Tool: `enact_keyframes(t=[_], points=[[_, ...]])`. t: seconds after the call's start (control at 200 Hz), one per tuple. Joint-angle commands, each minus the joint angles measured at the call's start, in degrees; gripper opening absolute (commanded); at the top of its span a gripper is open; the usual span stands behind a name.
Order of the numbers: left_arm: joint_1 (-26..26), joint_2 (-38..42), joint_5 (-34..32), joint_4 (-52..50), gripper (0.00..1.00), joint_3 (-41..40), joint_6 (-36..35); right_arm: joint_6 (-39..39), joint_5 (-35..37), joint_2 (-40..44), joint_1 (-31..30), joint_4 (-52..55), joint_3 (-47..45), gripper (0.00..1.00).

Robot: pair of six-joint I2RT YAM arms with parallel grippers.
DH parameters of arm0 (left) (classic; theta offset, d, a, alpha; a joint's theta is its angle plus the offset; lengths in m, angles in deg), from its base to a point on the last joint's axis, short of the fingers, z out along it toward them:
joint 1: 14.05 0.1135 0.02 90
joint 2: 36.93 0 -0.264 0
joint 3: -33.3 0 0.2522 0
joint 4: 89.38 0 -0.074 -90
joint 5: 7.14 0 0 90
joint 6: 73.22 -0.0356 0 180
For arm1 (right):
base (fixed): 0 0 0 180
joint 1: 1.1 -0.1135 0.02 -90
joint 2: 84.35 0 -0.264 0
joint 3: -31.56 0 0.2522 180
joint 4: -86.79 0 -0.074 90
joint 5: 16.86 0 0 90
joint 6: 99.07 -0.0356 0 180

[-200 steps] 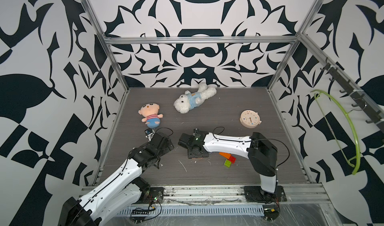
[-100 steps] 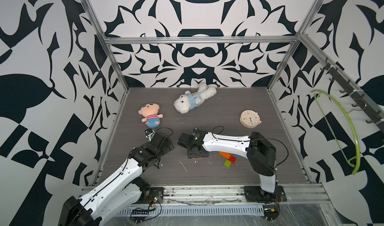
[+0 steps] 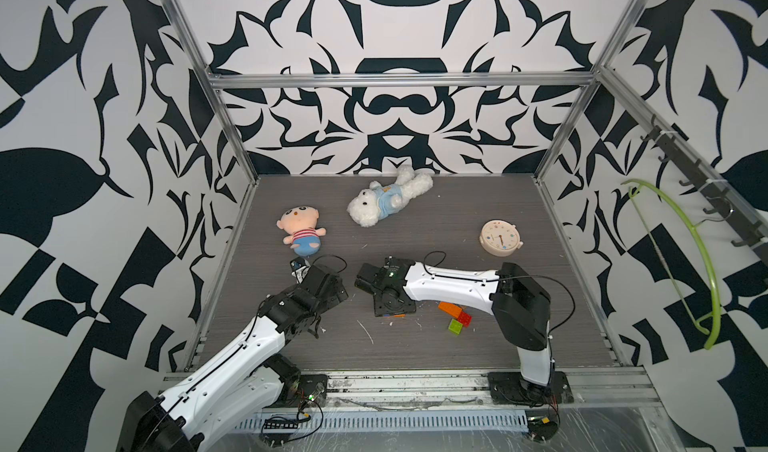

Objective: Assemble the number 5 with lego
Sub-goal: Assemble the lego brick with the lego brick.

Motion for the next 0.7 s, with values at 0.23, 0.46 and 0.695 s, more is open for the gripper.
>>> enact_keyframes(t=[0.23, 0.46, 0.695], points=[[0.1, 0.1, -1.2, -1.4, 0.99, 0.9, 0.4, 1.9, -0.3, -3.2, 0.0, 4.6, 1.0, 0.64], [0.1, 0.4, -2.1, -2.2, 0.99, 0.8, 1.4, 2.0, 1.3, -4.5, -0.3, 6.4, 1.9, 0.64], [0.1, 0.7, -2.7, -2.5, 0.99, 0.8, 1.8, 2.3, 1.0, -6.5, -0.7, 6.3, 1.9, 0.65]])
